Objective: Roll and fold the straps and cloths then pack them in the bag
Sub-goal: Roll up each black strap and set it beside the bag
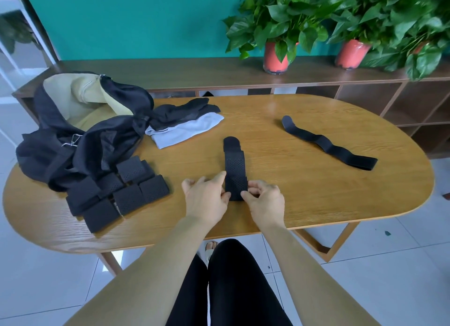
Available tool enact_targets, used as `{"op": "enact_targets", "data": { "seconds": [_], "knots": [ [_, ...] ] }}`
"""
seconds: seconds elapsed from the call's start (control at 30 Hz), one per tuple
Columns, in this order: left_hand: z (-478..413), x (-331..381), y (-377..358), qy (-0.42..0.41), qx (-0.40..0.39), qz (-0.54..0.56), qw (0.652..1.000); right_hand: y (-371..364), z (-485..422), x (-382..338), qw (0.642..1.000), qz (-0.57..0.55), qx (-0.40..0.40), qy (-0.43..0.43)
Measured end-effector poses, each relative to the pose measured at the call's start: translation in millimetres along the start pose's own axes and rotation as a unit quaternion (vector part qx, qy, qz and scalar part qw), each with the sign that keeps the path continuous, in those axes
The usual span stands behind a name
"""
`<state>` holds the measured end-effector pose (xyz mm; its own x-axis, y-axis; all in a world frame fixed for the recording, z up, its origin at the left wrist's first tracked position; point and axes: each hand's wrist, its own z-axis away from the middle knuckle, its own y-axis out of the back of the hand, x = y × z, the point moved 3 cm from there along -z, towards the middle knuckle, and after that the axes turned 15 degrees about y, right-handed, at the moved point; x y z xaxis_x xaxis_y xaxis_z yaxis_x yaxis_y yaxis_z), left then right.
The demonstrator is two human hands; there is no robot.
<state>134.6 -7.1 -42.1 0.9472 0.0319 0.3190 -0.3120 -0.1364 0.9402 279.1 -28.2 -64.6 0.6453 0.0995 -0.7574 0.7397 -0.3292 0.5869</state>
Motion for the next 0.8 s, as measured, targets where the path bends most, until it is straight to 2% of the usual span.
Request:
{"op": "enact_targets", "data": {
  "seconds": [0.3, 0.43, 0.53, 0.6, 0.8],
  "knots": [
    [-3, 3, -1, -0.067, -0.016, -0.098, 0.993, 2, -2, -1, 1.0, 0.029, -0.01, 0.001],
    [-4, 5, -3, -0.078, -0.044, -0.109, 0.99, 2, -1, 2, 0.996, 0.074, -0.005, 0.053],
    [-7, 6, -2, -0.119, -0.067, -0.109, 0.985, 4, 1, 2, 0.989, 0.054, -0.061, 0.125],
    [-9, 3, 0, -0.153, -0.097, -0.113, 0.977, 6, 3, 2, 0.978, 0.084, -0.105, 0.162],
    [4, -10, 12, -0.202, -0.121, -0.085, 0.968, 20, 14, 2, 0.943, 0.154, -0.147, 0.256]
  ]
}}
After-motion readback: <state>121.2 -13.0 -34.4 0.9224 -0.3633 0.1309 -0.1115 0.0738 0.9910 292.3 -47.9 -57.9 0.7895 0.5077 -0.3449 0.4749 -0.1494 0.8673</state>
